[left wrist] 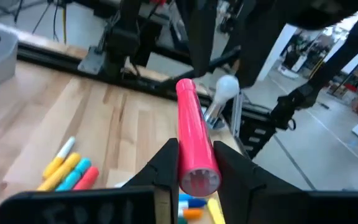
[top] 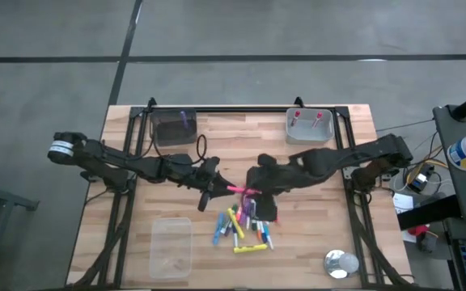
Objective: Pick & Place Markers
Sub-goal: Put the pink highlighter pen into the black bin
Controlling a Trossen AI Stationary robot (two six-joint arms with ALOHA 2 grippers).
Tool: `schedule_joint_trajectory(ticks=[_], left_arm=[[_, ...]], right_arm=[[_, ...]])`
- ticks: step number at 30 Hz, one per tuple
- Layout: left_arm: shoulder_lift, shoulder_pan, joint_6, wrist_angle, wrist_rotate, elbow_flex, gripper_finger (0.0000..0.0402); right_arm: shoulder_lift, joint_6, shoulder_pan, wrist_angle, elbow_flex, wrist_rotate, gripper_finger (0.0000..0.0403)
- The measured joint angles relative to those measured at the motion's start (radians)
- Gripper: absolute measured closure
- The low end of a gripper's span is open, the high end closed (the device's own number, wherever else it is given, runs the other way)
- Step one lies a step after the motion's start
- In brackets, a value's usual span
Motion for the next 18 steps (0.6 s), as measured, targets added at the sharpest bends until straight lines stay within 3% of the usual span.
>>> schedule_joint_trajectory(ticks=[9, 18], left_arm=[[-0.031, 0.000, 0.029, 0.132, 0.003, 0.000, 0.0330], [-0.140, 0.001, 0.095, 0.131, -0.056, 0.000, 0.0330]], right_arm=[[-0.115, -0.155, 0.000, 0.159, 0.000, 0.053, 0.0258], [-0.147, -0.307, 0.011, 0.281, -0.001, 0.055, 0.0268]])
